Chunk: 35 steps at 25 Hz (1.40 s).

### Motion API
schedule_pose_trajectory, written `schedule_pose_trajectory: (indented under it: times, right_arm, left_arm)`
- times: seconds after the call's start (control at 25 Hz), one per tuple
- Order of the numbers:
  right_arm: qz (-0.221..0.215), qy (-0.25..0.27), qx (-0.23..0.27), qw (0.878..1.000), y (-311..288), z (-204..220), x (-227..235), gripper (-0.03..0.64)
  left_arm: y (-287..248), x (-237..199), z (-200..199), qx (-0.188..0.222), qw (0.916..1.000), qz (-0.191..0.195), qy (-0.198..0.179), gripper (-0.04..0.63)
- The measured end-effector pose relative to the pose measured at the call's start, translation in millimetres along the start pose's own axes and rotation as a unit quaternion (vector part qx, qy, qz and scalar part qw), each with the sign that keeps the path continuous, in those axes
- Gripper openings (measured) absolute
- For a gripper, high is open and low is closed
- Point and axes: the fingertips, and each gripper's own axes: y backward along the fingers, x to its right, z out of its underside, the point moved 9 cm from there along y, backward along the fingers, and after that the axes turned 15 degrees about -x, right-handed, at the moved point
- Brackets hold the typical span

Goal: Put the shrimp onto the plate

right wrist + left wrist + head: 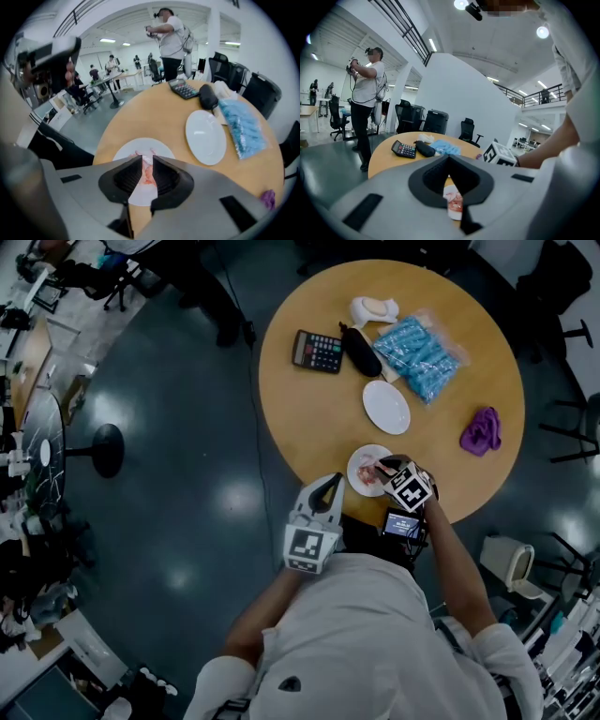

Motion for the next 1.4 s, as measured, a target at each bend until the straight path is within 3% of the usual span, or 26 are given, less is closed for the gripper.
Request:
schedule_pose_trajectory:
  times: [0.08, 0.16, 0.24, 0.36, 0.44, 0.52, 0.68, 0.84, 1.4]
  right_arm:
    - [0.018, -0.033, 0.075, 0.996, 36.4, 2.4, 2.5, 0.059]
    - [0.041, -0.06, 0.169, 0.983, 80.6, 6.5, 2.0, 0.046]
    - [0.069, -0.078, 0.262, 0.959, 126.0, 12.4, -4.4, 0.038]
    - [0.121, -0.084, 0.38, 0.913, 186.4, 21.8, -28.4, 0.037]
    - [0.148, -0.093, 0.437, 0.882, 215.9, 28.7, -49.9, 0.037]
    - [0.164, -0.107, 0.46, 0.866, 226.0, 35.6, -68.0, 0.037]
    - [0.142, -0.143, 0.44, 0.875, 199.3, 45.3, -86.4, 0.017]
    - [0.129, -0.122, 0.426, 0.887, 190.2, 44.4, -96.8, 0.017]
    - [0.128, -0.107, 0.43, 0.887, 184.9, 48.2, -91.4, 0.017]
  left_arm:
    - [2.6, 1.2, -2.6, 0.003, 1.0, 0.001, -0.002, 0.008]
    - [5.8, 3.3, -8.7, 0.009, 0.9999, 0.001, -0.01, 0.008]
    - [7.3, 6.2, -15.4, 0.015, 0.9997, 0.002, -0.02, 0.008]
    - [10.4, 12.4, -26.4, 0.023, 0.9991, 0.006, -0.035, 0.008]
    - [16.6, 18.8, -36.5, 0.035, 0.9982, 0.009, -0.048, 0.008]
    - [21.2, 25.1, -43.9, 0.048, 0.9968, 0.009, -0.063, 0.008]
    - [16.0, 31.8, -43.4, 0.043, 0.9969, 0.015, -0.065, 0.008]
    - [14.9, 37.4, -43.5, 0.045, 0.9967, 0.016, -0.067, 0.008]
    - [18.0, 42.6, -37.3, 0.046, 0.997, -0.009, -0.062, 0.008]
